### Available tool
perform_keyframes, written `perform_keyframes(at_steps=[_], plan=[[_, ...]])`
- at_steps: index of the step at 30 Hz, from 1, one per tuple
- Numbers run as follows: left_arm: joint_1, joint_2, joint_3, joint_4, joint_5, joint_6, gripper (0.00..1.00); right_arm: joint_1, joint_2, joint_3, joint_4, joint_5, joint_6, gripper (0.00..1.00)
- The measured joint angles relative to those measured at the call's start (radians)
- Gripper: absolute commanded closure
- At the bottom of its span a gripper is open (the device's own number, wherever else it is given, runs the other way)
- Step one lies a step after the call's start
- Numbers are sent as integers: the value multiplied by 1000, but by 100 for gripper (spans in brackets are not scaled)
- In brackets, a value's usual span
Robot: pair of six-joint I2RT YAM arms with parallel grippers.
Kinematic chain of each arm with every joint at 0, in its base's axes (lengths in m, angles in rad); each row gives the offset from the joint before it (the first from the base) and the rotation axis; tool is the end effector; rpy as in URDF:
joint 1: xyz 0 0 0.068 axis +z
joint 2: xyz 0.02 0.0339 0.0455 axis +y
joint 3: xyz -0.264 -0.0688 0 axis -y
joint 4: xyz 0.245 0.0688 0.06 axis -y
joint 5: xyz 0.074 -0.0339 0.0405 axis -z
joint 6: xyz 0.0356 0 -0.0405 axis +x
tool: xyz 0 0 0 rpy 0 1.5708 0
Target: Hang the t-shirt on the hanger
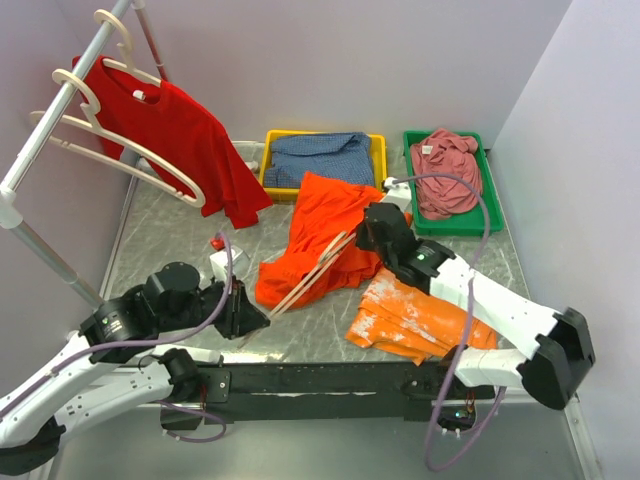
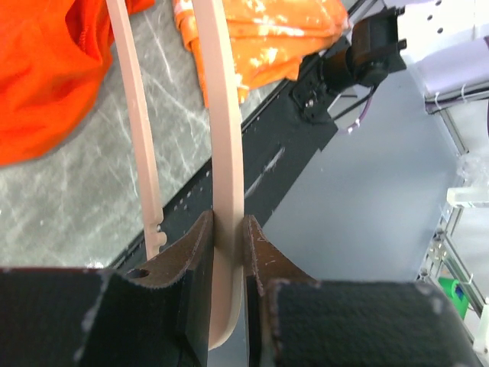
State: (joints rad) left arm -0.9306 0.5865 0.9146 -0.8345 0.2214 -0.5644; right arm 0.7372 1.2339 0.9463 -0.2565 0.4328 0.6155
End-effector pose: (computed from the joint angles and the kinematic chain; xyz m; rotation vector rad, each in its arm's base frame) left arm 0.0581 -0.0911 0.3426 0.5588 2.2026 -1.0926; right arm 0.2141 0.1742 0.2957 0.1299 2.0773 0.3748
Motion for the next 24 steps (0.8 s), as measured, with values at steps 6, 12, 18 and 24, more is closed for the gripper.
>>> perform_keyframes(at_steps=[6, 12, 18, 24], plan=[[0, 35, -48, 115, -6, 5, 99, 17, -83, 34, -60, -2, -3, 100], [1, 100, -94, 272, -19, 19, 99, 33, -146, 37, -119, -3, -2, 100], [1, 119, -176, 441, -16, 22, 99, 42, -192, 37, -138, 1, 1, 100], [21, 212, -206, 572, 16, 27, 99, 50, -208, 35, -158, 5, 5, 100]])
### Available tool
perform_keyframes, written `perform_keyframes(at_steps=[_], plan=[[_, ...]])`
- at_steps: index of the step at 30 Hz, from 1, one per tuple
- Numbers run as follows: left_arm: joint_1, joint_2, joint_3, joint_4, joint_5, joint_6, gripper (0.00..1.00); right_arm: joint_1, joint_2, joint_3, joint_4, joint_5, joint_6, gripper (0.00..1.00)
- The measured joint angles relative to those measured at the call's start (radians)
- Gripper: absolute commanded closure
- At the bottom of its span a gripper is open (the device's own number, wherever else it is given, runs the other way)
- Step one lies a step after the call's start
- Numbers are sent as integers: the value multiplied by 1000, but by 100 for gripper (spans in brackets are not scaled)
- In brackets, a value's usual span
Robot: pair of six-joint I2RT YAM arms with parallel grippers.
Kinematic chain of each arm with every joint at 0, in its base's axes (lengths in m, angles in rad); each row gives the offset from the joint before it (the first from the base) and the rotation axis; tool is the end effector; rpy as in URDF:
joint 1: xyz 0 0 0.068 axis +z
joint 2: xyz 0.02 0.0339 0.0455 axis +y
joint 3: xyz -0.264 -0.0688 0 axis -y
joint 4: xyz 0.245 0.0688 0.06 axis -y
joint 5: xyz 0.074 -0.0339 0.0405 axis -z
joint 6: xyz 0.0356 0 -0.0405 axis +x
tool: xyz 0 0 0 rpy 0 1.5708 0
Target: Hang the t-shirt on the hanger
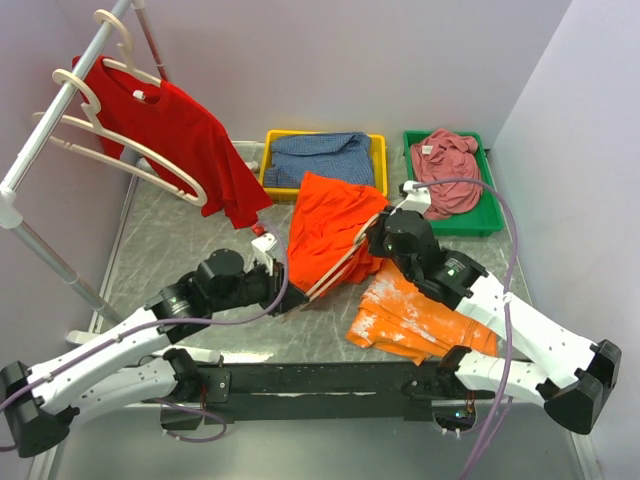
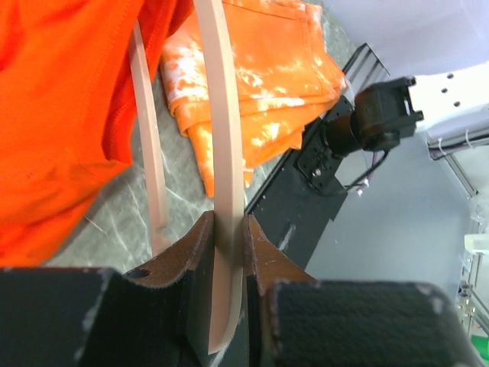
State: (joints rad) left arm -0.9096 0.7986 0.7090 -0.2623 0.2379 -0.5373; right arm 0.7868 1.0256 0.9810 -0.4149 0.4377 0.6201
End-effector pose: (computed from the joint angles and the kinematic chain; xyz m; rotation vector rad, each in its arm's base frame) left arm 0.1083 -0.1528 0.3030 0.5601 2.0286 -1.1571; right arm 0.1701 0.1492 0.3411 0.1085 2.0112 0.4629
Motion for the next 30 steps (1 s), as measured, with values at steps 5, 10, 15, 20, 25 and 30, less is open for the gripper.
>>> perform_keyframes(at_steps=[5, 10, 15, 20, 25, 30], plan=[[63, 56, -31, 126, 56, -10, 99, 6, -38, -34, 16, 6, 1, 100], [98, 95, -65, 256, 117, -55, 99, 8, -101, -153, 94, 6, 4, 81], [107, 130, -107, 326, 175, -93, 99, 9, -177, -322, 217, -3, -21, 56], [142, 128, -116, 327, 217, -104, 99, 10, -288, -422, 341, -46, -77, 46], [166, 130, -116, 329, 254, -112, 99, 10, -390, -541, 550, -113, -161, 44], [173, 163, -114, 330, 290, -111, 99, 9, -324, -591, 737, -128, -257, 44]])
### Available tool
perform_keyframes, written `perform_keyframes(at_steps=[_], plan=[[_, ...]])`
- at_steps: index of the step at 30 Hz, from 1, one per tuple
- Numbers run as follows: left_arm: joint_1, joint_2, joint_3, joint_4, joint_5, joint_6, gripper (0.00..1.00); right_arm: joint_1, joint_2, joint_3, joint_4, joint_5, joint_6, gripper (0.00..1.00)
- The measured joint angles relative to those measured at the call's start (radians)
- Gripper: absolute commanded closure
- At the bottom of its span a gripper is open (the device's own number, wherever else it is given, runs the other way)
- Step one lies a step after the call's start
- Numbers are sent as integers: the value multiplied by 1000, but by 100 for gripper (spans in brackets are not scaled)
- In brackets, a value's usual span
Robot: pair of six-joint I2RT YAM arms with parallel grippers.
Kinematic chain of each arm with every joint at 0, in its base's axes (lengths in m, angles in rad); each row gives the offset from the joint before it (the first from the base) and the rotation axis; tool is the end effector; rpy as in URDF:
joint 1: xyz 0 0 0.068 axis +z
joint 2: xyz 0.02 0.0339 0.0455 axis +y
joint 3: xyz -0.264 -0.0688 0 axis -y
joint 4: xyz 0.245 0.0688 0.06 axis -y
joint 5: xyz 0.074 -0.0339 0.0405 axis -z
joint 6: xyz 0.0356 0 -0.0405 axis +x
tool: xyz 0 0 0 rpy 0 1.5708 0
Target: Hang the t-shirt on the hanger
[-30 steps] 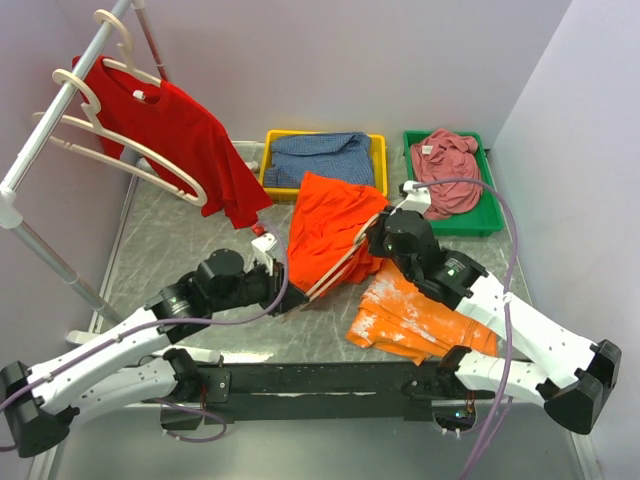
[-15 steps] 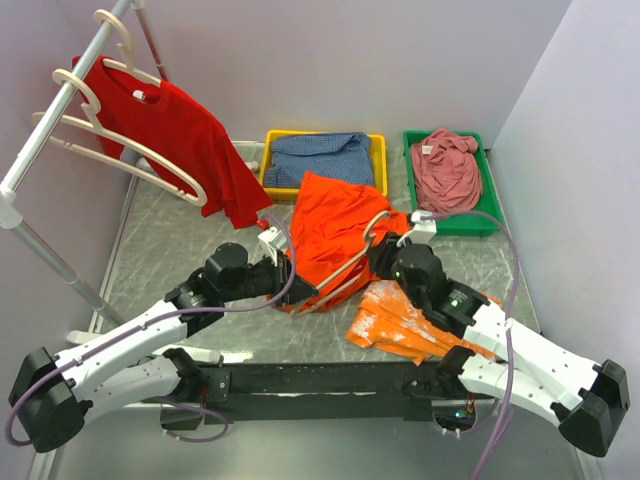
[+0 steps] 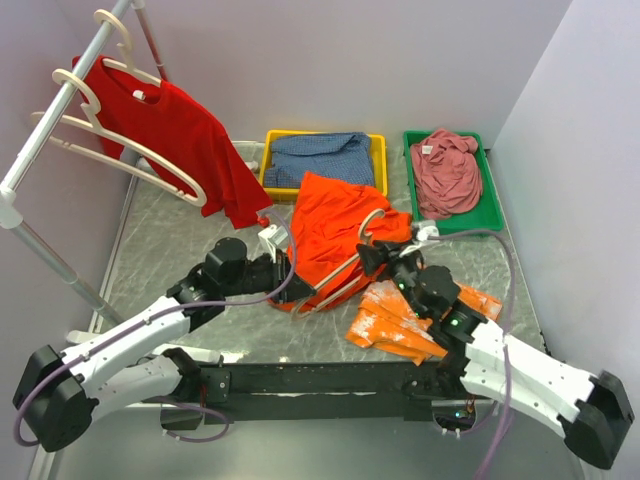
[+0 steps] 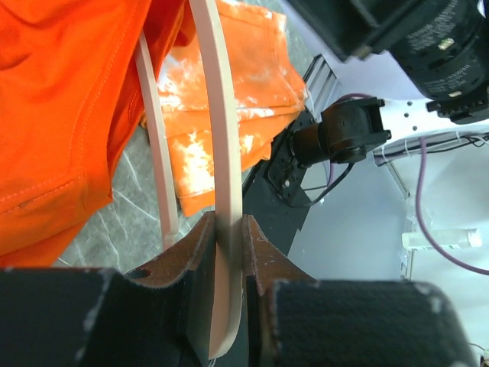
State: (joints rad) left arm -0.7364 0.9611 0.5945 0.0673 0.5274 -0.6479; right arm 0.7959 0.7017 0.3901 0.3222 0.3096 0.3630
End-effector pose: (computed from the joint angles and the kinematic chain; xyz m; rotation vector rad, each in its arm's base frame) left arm 0.1503 -0.1605 0.2672 0.4998 2.0343 -1.3945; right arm 0.1322 0.1195 0.2671 -0.0960 1.5973 0.6683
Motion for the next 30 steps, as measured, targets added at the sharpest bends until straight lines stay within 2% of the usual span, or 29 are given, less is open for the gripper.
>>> perform_keyframes(at_steps=[6, 9, 10, 12, 13, 16, 20, 25, 30], plan=[[2, 28, 35, -41, 22, 13, 99, -10, 140, -7, 161, -26, -78, 47], [2, 42, 60, -66, 31, 27, 99, -12, 180, -6, 211, -29, -108, 56], [3, 46, 69, -78, 34, 33, 99, -16, 187, -7, 221, -29, -119, 62], [3, 54, 82, -101, 39, 45, 99, -27, 192, -14, 249, -32, -131, 59], [3, 58, 89, -112, 41, 54, 99, -34, 192, -19, 263, -34, -130, 53], [3, 71, 118, -161, 36, 84, 99, -58, 193, -19, 266, -45, -132, 49], [3, 72, 146, -216, 18, 131, 99, -106, 185, -23, 259, -101, -130, 49], [4, 79, 173, -258, -3, 175, 99, -214, 175, -23, 241, -290, -91, 49], [4, 104, 194, -311, -8, 202, 99, -246, 185, -22, 243, -414, -87, 48]])
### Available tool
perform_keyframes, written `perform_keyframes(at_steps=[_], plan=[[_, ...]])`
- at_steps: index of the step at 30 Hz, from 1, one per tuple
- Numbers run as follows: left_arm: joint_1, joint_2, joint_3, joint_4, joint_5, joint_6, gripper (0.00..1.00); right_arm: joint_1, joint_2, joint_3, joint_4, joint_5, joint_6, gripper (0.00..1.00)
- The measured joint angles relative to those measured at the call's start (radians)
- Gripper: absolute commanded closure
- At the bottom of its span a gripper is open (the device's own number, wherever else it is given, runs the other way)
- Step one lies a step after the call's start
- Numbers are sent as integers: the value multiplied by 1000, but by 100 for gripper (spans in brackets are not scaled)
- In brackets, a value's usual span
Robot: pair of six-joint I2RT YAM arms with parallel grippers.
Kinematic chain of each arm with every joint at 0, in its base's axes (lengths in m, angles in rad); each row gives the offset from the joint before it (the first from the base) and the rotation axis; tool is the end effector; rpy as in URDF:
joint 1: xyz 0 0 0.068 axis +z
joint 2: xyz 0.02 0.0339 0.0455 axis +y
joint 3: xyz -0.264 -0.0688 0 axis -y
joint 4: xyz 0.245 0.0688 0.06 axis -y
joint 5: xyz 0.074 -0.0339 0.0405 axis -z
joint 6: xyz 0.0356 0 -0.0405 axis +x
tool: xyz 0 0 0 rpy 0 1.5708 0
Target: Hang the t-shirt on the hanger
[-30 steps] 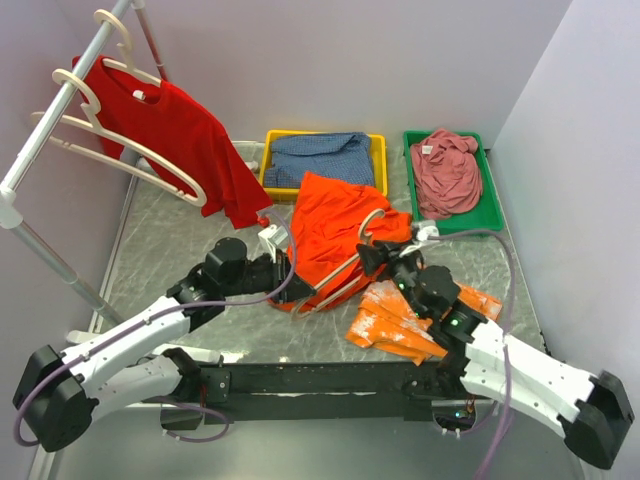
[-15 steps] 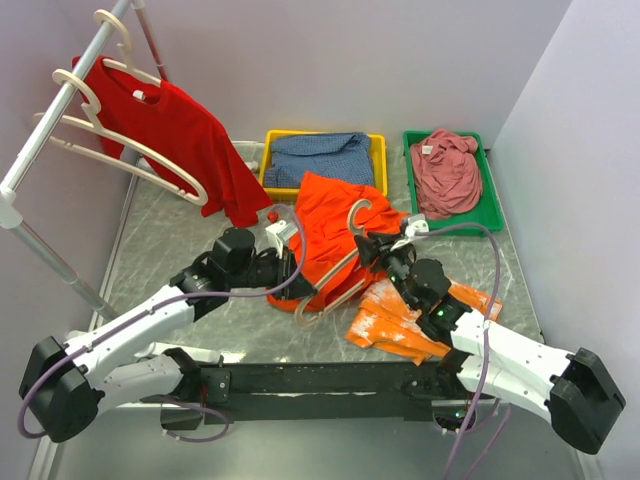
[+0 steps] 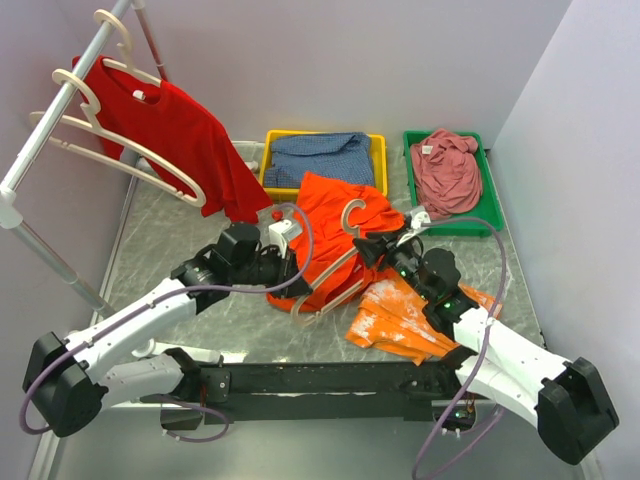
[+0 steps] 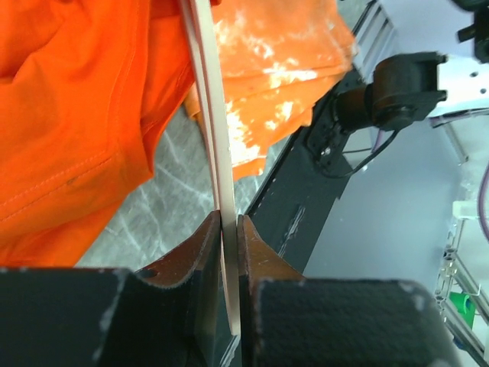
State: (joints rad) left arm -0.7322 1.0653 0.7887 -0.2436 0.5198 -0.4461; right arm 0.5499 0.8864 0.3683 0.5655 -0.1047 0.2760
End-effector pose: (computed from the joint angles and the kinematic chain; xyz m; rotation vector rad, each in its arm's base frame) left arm 0.1631 -0.1704 0.2832 0.6618 2.1704 -1.2180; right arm 0.1728 0.1103 0.2540 -0.2993 1.5409 0.7348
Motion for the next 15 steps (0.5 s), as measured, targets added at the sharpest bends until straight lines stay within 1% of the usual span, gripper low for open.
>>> perform_keyframes(at_steps=[3, 6, 10, 15], plan=[[0, 8, 8, -28, -5, 16, 99, -1, 30, 5, 1, -33, -1, 48], [0, 12, 18, -43, -18, 31, 99, -1, 57, 10, -12, -38, -10, 45], [0, 12, 31, -70, -29, 46, 99, -14, 68, 32, -39, -59, -13, 44], [0, 17, 50, -92, -32, 69, 99, -24, 83, 116, -91, -101, -18, 44]])
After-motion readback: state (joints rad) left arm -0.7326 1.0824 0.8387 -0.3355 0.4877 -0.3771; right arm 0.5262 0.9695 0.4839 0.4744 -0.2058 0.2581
